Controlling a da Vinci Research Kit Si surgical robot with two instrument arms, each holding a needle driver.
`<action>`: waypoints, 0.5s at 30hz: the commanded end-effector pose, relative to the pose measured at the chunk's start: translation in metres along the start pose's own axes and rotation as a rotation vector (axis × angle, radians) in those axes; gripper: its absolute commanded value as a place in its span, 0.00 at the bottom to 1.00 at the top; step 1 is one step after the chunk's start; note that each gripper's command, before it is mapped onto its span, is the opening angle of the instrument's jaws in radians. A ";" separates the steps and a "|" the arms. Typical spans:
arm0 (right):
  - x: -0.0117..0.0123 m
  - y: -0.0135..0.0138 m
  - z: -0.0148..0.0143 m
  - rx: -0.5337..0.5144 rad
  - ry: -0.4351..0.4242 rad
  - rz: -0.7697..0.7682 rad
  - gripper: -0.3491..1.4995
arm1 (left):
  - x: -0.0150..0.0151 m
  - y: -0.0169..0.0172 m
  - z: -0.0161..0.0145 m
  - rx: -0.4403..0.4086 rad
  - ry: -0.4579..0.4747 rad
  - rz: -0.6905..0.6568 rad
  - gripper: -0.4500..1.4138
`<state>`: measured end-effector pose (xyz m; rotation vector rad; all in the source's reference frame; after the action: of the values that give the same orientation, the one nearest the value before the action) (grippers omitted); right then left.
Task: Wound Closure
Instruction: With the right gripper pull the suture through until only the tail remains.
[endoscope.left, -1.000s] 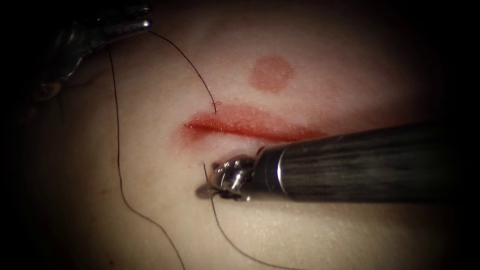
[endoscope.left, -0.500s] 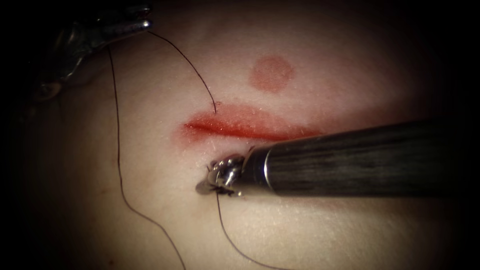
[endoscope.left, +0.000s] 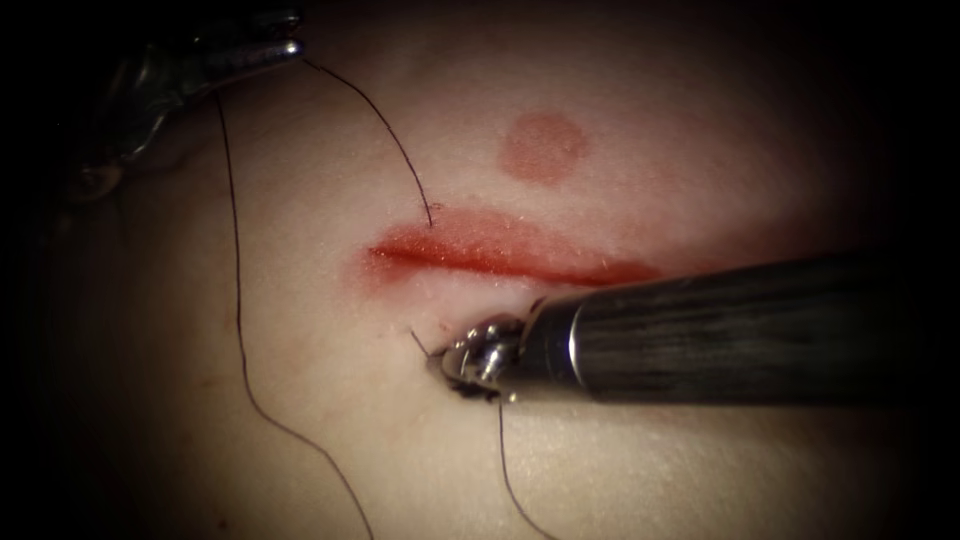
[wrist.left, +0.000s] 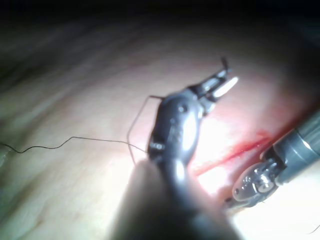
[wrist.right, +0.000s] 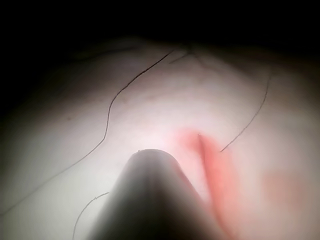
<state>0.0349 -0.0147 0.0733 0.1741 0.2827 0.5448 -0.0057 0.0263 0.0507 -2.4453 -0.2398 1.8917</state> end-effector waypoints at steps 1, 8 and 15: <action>-0.0006 -0.0012 -0.0006 0.006 -0.002 -0.005 0.00 | -0.0007 -0.0002 0.0003 -0.003 0.000 0.001 0.05; -0.0059 -0.0048 -0.0074 0.008 -0.006 -0.046 0.00 | -0.0007 -0.0002 0.0002 -0.005 0.002 0.000 0.05; -0.0126 -0.0074 -0.0173 -0.041 -0.004 -0.071 0.00 | -0.0007 -0.0002 0.0002 -0.005 0.001 0.000 0.05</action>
<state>0.0227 -0.0248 0.0577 0.1096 0.2766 0.4778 -0.0055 0.0264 0.0507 -2.4482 -0.2436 1.8925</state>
